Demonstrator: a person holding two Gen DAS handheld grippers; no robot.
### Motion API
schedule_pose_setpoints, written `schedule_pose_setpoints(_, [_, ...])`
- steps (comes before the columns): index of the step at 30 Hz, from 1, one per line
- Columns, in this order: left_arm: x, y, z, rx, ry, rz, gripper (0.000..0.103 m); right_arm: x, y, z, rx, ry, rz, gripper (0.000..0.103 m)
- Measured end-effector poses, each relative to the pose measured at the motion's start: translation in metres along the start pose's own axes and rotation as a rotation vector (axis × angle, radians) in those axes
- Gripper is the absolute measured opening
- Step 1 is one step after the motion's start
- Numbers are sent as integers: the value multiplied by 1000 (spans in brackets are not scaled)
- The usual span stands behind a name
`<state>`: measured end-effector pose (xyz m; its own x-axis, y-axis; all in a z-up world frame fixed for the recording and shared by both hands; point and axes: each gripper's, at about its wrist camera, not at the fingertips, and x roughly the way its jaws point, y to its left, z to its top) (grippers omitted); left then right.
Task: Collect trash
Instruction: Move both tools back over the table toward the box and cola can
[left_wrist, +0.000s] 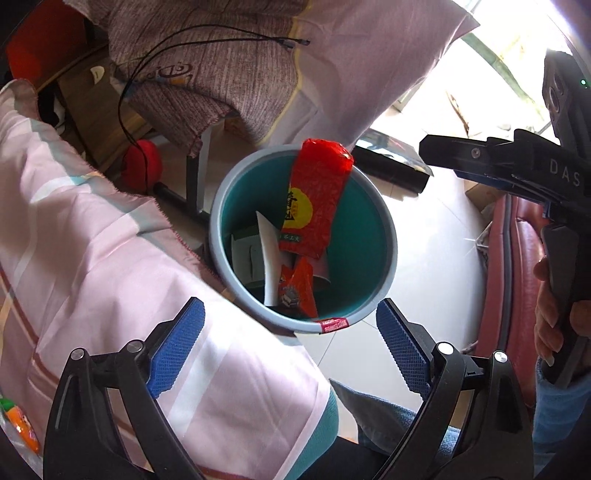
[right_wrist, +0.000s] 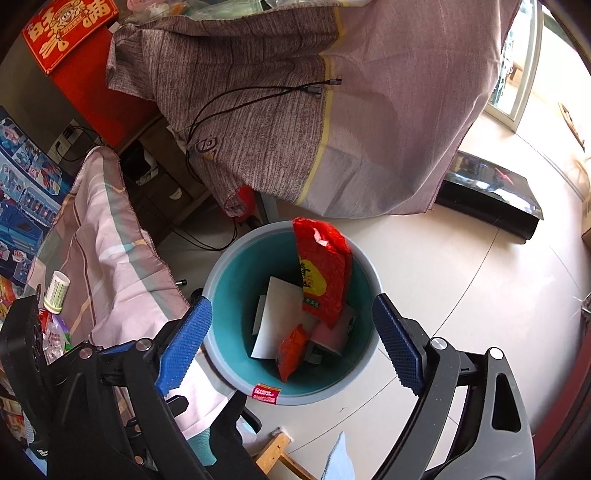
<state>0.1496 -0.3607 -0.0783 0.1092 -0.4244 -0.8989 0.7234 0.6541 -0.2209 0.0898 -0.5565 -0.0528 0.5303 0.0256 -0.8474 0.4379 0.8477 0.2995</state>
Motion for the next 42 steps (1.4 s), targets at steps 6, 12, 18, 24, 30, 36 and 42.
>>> schedule_pose_setpoints(6, [-25, 14, -18, -23, -34, 25, 95, 0, 26, -9, -27, 27, 17, 86])
schedule_pose_setpoints(12, [-51, 37, -44, -69, -68, 50, 96, 2, 68, -22, -85, 56, 41, 86])
schedule_pose_setpoints(18, [-81, 70, -81, -140, -110, 98, 97, 8, 120, -35, -178, 96, 66, 86])
schedule_pose_setpoints(24, [-110, 110, -121, -233, -145, 146, 97, 14, 178, -52, -270, 124, 97, 86])
schedule_pose_setpoints(30, [-140, 153, -160, -330, -188, 205, 97, 21, 225, -69, -337, 159, 122, 86])
schedule_pose_setpoints(36, [-165, 202, -203, -453, -225, 280, 97, 32, 270, -86, -403, 200, 156, 86])
schedule_pose_setpoints(42, [-182, 250, -233, -584, -248, 345, 97, 48, 306, -99, -461, 238, 170, 86])
